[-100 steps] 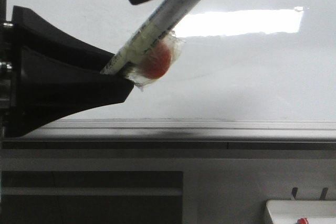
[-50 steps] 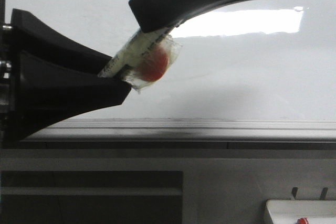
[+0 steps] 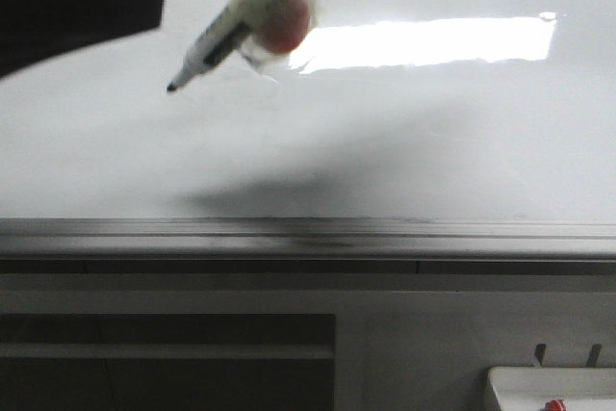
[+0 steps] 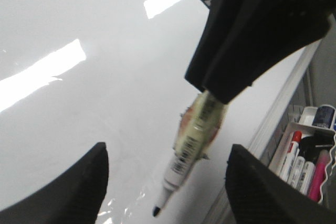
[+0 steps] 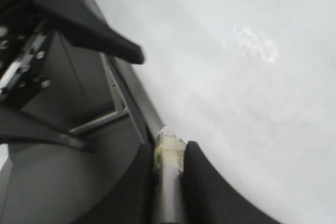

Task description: Write number 2 on whiteboard

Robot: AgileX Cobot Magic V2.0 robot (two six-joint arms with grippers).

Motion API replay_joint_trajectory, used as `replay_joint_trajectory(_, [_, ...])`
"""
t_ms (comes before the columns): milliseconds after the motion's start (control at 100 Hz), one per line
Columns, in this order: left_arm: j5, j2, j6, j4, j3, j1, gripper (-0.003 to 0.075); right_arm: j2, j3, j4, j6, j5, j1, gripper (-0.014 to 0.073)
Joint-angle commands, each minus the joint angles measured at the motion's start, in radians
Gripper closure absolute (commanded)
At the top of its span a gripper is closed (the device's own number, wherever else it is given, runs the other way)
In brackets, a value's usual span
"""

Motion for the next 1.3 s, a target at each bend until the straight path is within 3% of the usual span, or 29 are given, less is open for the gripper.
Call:
replay_joint_trajectory(0, [-0.021, -0.077, -0.007, -0.083, -0.030, 0.004, 0.0347, -0.017, -0.053, 0.006, -0.010, -0.122, -0.007, 0.0667])
replay_joint_trajectory(80, [0.020, -0.112, -0.007, -0.152, -0.030, 0.024, 0.0516, -0.017, -0.056, -0.040, -0.010, -0.170, -0.007, 0.0667])
replay_joint_trajectory(160, [0.038, -0.119, -0.007, -0.161, -0.030, 0.049, 0.0741, -0.014, -0.056, -0.047, -0.010, -0.180, -0.007, 0.0667])
replay_joint_trajectory(650, [0.019, -0.117, -0.007, -0.162, -0.030, 0.076, 0.0741, 0.115, -0.099, -0.067, -0.010, -0.288, -0.007, 0.0666])
replay_joint_trajectory(1060, [0.019, -0.117, -0.007, -0.162, -0.030, 0.076, 0.0741, 0.184, -0.138, -0.079, -0.010, -0.287, -0.009, 0.0666])
replay_joint_trajectory(1290, [0.019, -0.117, -0.007, -0.163, -0.030, 0.076, 0.0741, 0.168, -0.138, -0.085, -0.012, -0.283, -0.081, 0.0666])
